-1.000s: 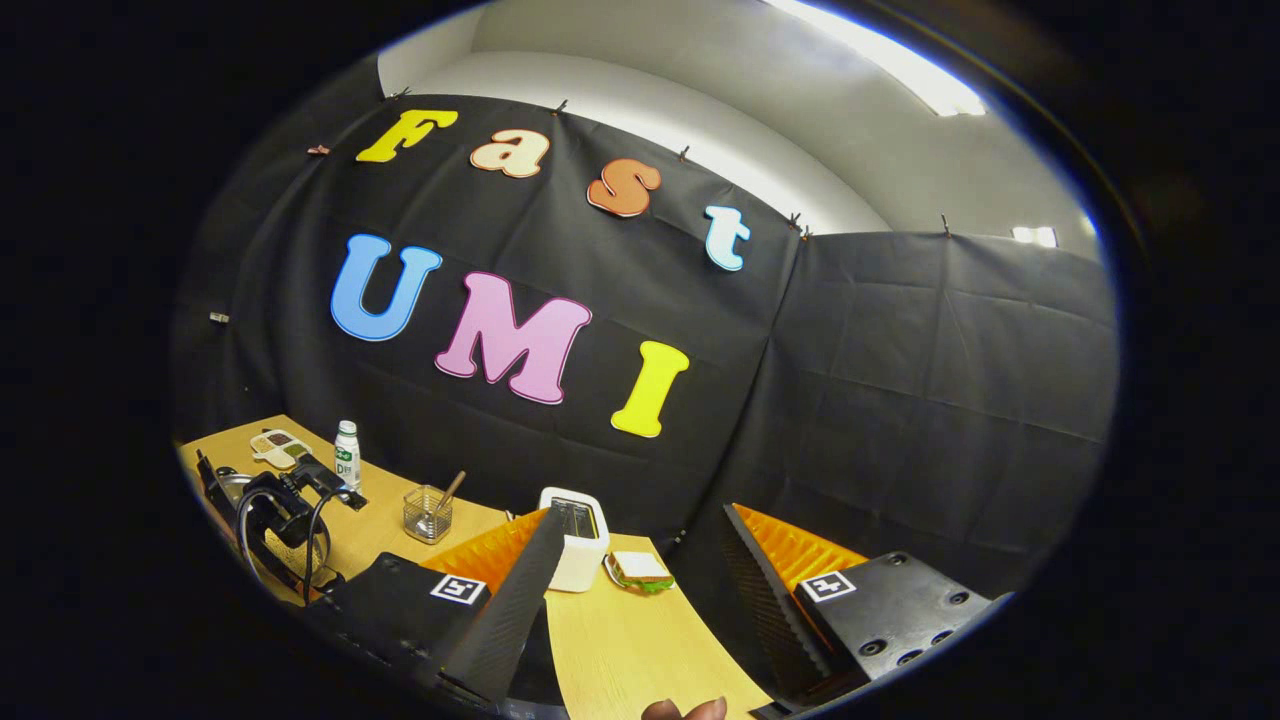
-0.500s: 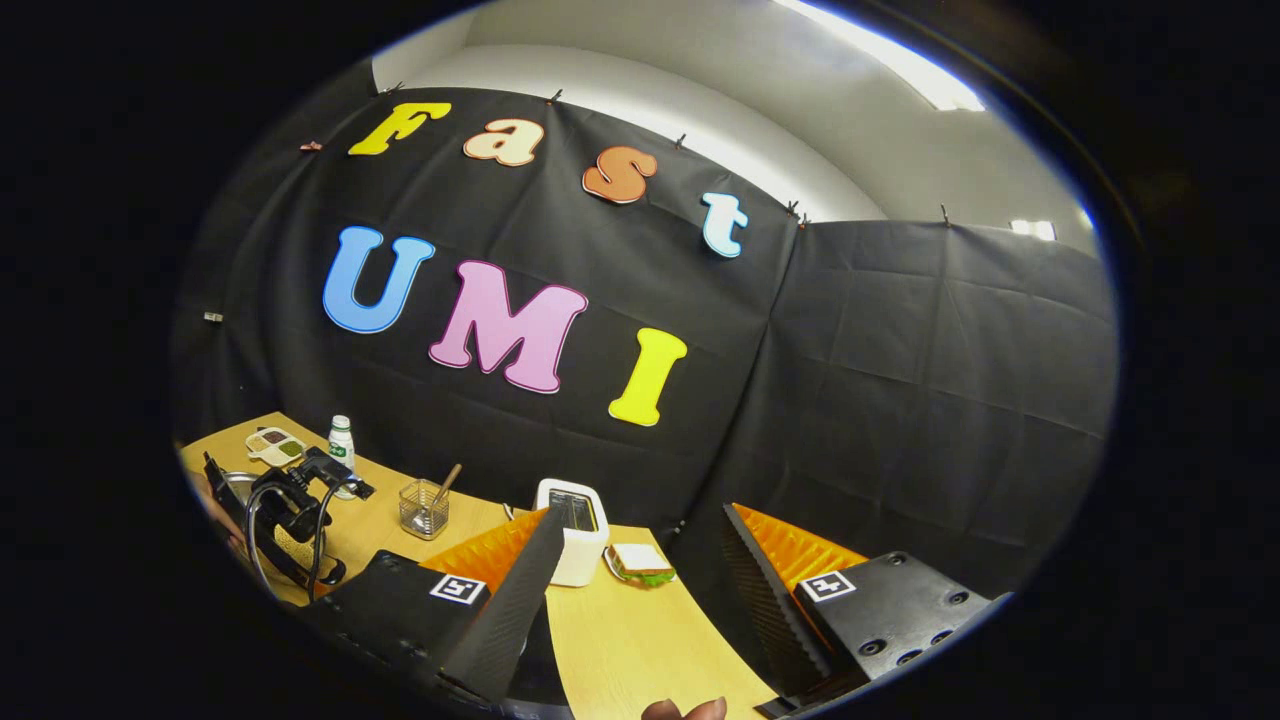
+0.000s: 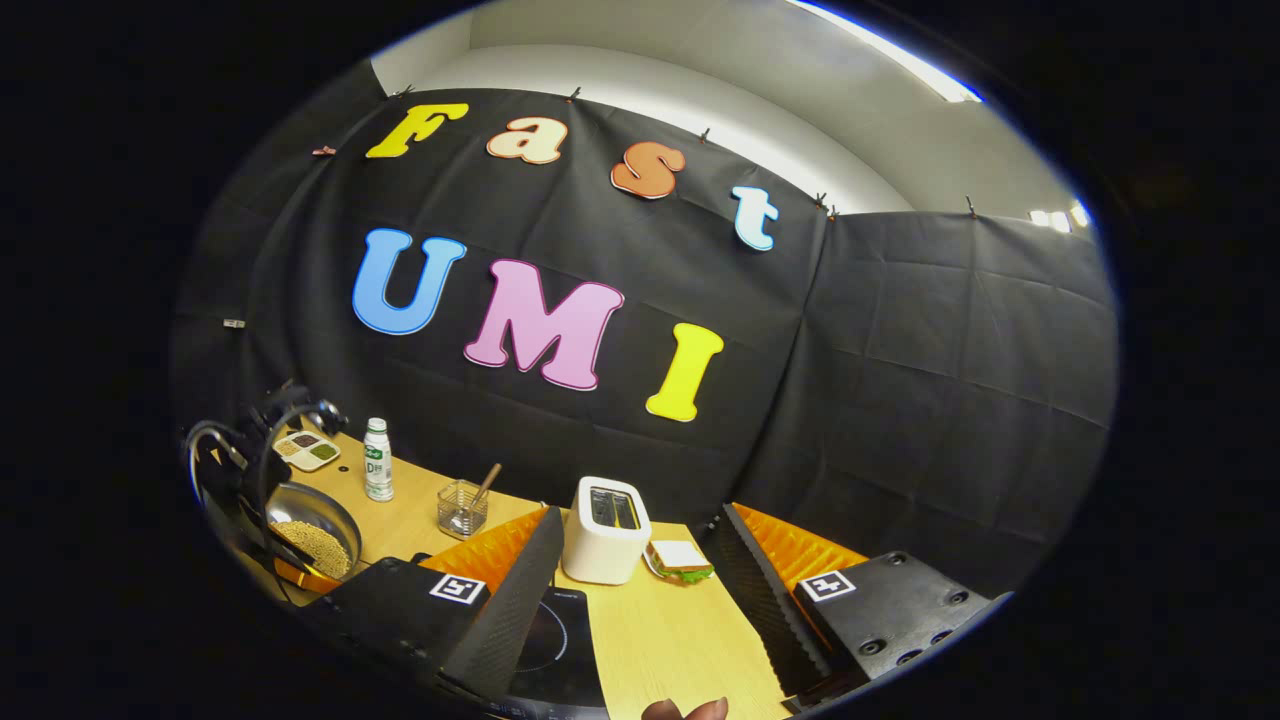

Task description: First push the handle of the pot to place it horizontally, then grasp the pot with both hands and set it on the induction cooktop.

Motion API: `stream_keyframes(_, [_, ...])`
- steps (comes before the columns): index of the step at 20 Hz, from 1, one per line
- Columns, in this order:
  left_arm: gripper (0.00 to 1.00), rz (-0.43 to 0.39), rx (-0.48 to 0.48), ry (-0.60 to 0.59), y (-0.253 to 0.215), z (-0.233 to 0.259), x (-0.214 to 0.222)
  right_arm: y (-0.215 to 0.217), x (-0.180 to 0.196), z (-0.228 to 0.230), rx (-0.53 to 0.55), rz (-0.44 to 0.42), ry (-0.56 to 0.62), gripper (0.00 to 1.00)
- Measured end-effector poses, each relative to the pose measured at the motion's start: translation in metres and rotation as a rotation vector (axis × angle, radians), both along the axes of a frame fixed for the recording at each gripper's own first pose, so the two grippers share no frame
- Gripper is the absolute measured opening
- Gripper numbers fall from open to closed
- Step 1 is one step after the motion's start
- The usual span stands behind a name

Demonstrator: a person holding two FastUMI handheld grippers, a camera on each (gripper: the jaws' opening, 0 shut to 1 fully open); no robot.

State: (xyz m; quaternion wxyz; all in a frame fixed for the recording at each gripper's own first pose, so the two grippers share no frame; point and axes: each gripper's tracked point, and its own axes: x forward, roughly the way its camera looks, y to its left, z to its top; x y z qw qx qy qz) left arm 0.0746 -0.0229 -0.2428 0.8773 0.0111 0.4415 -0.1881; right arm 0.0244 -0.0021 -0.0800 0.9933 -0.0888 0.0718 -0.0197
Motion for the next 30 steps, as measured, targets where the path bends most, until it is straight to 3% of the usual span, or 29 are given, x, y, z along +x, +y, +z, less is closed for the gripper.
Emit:
stream_keyframes(1, [0.72,0.007,0.009,-0.037,0.012,0.01,0.001,0.008,0.002,-0.002,0.006,0.02,0.007,0.98])
stream_keyframes(2, [0.94,0.02,0.043,-0.071,0.029,0.02,0.003,0.018,0.004,-0.004,0.014,0.044,0.016,0.98])
stream_keyframes(4, [0.96,0.061,0.082,-0.131,0.059,0.025,0.007,0.037,0.01,-0.013,0.031,0.094,0.046,0.98])
stream_keyframes(8, [0.96,0.12,-0.017,-0.142,0.098,0.032,0.0,0.1,0.018,-0.04,0.156,0.234,0.159,0.98])
stream_keyframes(12, [0.96,0.185,0.016,-0.154,0.168,0.018,0.006,0.162,0.018,-0.079,0.304,0.317,0.312,0.98])
stream_keyframes(19, [0.95,0.216,0.058,-0.146,0.256,-0.013,0.034,0.233,0.015,-0.166,0.429,0.325,0.584,0.99])
stream_keyframes(30, [0.95,0.176,0.071,0.02,0.28,-0.109,0.1,0.275,0.028,-0.251,0.43,0.273,0.79,0.98])
